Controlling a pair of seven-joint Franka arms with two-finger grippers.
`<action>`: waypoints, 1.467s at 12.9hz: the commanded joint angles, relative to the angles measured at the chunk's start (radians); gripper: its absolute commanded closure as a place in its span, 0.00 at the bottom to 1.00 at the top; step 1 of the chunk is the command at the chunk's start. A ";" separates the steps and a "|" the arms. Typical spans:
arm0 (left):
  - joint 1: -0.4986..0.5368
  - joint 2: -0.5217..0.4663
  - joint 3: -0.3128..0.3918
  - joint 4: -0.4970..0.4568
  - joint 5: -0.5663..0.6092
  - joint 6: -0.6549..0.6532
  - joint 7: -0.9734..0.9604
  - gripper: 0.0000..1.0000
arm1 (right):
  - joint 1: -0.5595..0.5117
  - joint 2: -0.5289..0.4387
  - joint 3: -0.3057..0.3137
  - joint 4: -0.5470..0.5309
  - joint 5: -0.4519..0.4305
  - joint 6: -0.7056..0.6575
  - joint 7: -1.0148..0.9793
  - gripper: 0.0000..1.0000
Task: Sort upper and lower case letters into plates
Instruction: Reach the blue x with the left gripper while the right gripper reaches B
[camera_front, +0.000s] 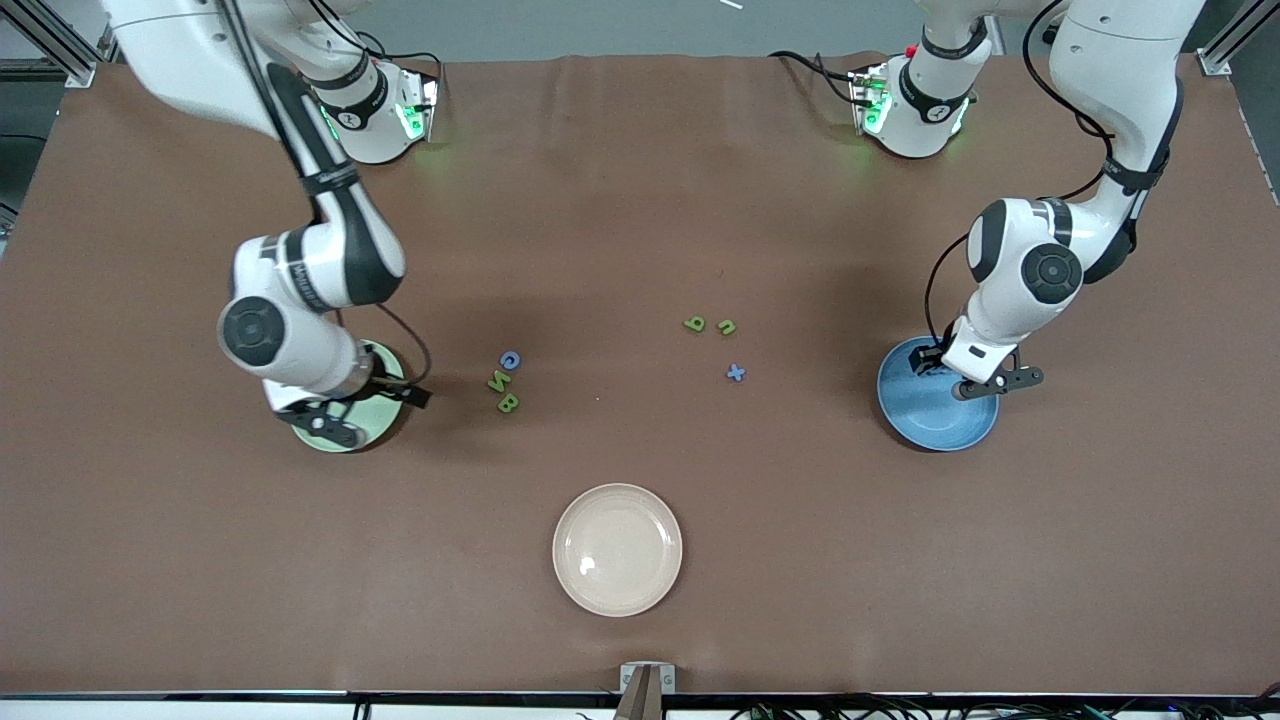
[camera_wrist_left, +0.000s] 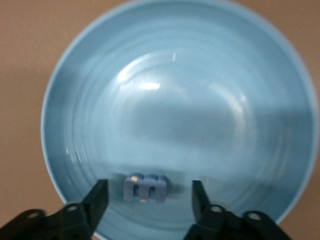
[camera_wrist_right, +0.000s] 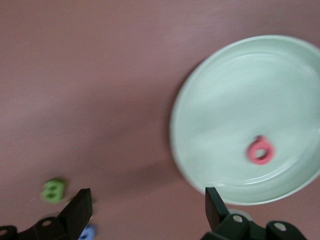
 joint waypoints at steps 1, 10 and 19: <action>0.006 -0.047 -0.034 0.053 0.017 -0.069 -0.001 0.01 | 0.071 0.080 -0.009 0.062 0.012 0.028 -0.007 0.00; -0.100 0.058 -0.275 0.286 0.007 -0.205 -0.566 0.01 | 0.187 0.213 -0.009 0.094 0.017 0.209 0.217 0.02; -0.282 0.313 -0.261 0.501 0.062 -0.204 -0.739 0.01 | 0.200 0.250 -0.010 0.091 0.015 0.261 0.240 0.12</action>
